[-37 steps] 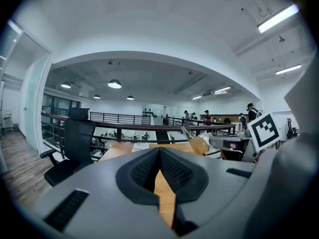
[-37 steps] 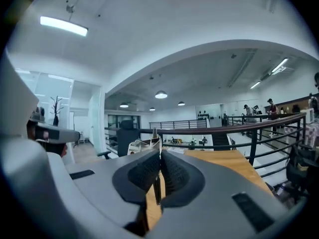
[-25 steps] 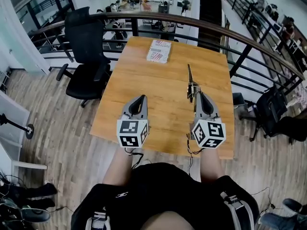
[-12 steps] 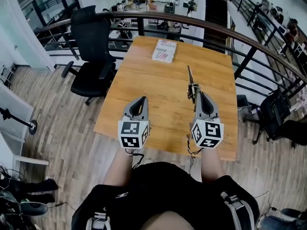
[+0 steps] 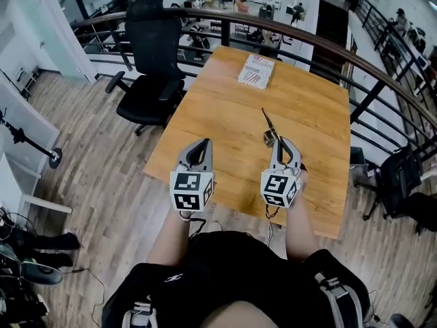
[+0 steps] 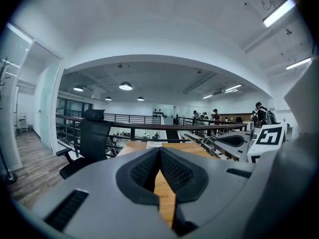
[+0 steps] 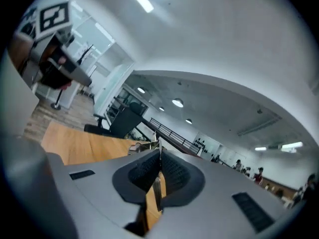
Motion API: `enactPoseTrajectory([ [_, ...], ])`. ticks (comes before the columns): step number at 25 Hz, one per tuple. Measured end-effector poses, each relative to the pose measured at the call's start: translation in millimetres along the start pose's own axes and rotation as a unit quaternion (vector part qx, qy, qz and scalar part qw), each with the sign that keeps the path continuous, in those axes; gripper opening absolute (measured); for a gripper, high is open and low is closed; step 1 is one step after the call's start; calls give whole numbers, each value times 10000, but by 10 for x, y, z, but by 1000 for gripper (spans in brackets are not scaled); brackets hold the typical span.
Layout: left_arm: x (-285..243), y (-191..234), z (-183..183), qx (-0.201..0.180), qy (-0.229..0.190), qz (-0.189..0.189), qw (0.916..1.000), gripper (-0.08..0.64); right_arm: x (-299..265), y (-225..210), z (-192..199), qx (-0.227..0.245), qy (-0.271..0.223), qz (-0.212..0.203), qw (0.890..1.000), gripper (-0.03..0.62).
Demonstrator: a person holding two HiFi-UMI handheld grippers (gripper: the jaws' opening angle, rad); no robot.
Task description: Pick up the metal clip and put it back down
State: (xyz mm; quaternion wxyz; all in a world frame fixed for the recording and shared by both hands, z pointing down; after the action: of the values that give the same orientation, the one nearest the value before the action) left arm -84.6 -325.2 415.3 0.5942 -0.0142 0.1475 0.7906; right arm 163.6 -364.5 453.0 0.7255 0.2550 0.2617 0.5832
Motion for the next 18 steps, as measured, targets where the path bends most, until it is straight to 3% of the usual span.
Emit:
enactPoseTrajectory([
  [3, 70, 65, 36, 24, 33, -116, 9999, 15, -110, 217, 98, 952, 80, -141, 9953, 23],
  [8, 158, 163, 36, 71, 54, -222, 9997, 15, -206, 629, 257, 2054, 167, -751, 9756, 21],
  [13, 181, 188, 42, 81, 51, -269, 9996, 15, -264, 1036, 563, 2241, 440, -1287, 9650, 21],
  [18, 242, 248, 12, 113, 43, -390, 9992, 15, -356, 1371, 998, 2488, 1299, -1433, 9491, 20],
])
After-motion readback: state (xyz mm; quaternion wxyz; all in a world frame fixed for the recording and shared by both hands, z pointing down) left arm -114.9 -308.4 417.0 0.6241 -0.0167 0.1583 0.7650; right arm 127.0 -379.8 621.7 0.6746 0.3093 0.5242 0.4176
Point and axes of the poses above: the fingertips, and each gripper's own axes: x backward along the fingers, y to its left, z out of its underside, the point moved 10 cm from there along x, backward along the fingers, and after that the axes turned 11 degrees about x, right-handed, at the moved point
